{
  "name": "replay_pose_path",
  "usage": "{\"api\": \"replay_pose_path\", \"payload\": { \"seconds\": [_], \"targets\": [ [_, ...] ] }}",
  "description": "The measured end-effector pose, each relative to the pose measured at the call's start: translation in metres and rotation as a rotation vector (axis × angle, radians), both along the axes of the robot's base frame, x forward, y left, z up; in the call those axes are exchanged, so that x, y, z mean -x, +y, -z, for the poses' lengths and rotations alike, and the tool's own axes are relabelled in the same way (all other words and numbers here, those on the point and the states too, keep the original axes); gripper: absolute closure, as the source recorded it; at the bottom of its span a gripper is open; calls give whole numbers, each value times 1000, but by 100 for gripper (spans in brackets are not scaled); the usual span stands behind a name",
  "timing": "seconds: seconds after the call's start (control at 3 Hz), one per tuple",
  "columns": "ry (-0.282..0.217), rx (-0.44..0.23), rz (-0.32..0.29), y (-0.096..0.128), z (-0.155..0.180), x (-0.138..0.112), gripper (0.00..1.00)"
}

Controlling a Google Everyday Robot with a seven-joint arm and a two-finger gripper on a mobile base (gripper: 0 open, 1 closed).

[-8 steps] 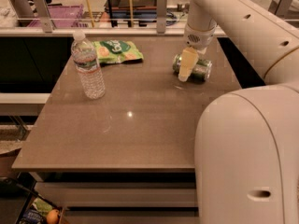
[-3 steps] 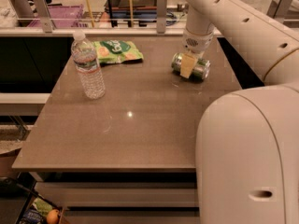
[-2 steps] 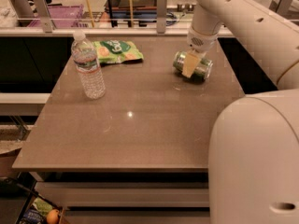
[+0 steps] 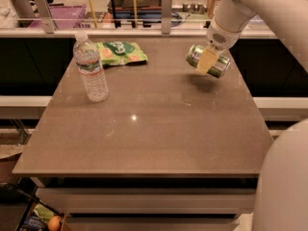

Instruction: Place green can upright

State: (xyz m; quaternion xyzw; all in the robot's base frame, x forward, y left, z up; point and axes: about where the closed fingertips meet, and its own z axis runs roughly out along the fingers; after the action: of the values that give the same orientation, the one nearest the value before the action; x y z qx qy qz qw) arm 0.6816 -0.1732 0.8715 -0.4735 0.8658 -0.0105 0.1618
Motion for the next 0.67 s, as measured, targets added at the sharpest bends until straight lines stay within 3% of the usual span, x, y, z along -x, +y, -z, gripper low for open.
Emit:
{"api": "replay_pose_path", "payload": {
  "seconds": [0.67],
  "targets": [
    [-157,-141,-35,-4,-42,-2,100]
  ]
}}
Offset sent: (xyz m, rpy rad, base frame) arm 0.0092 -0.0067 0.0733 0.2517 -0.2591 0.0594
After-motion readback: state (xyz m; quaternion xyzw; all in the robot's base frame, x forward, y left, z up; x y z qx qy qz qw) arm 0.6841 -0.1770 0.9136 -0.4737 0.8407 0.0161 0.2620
